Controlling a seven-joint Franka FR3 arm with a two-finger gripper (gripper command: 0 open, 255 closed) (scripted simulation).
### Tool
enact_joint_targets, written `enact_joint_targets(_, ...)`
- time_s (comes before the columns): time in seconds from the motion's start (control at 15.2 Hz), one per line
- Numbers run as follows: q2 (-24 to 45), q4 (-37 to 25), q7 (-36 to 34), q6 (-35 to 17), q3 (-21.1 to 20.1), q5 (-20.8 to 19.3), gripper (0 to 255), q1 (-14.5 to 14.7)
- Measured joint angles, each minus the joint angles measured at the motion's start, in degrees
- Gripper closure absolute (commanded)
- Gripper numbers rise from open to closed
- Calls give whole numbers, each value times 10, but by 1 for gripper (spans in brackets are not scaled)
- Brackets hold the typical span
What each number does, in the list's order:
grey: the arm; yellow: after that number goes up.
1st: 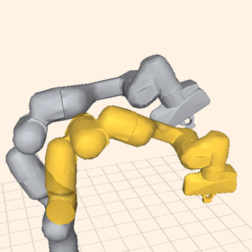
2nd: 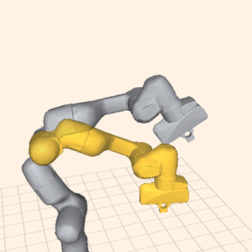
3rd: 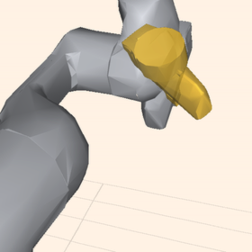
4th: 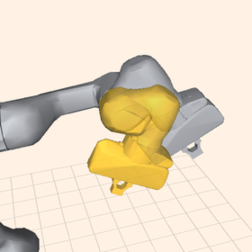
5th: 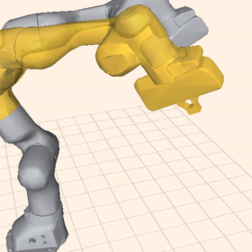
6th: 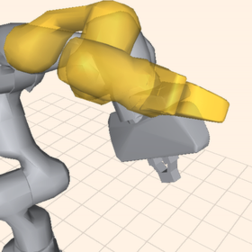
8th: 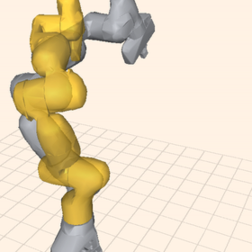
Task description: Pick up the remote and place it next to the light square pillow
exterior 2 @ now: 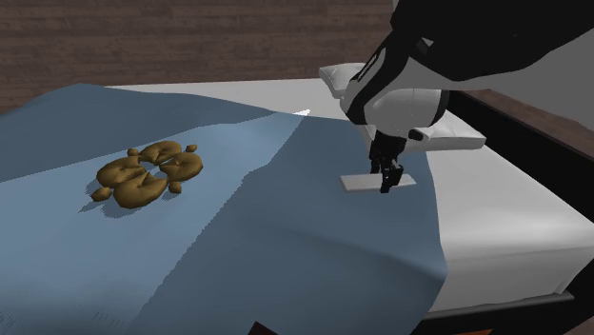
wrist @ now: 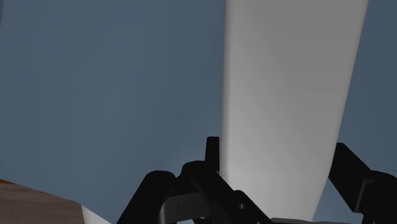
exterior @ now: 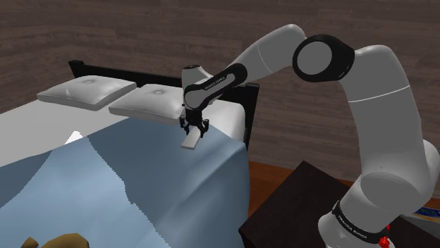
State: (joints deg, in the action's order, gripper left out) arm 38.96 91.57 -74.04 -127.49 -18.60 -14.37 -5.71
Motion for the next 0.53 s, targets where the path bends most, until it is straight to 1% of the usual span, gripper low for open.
enact_joint_targets(0.33, 1, 0, 0, -1, 0, 0, 255, 0)
enact_joint_targets(0.4, 1, 0, 0, -1, 0, 0, 0, 0)
enact_joint_targets(0.53, 1, 0, 0, -1, 0, 0, 0, 0)
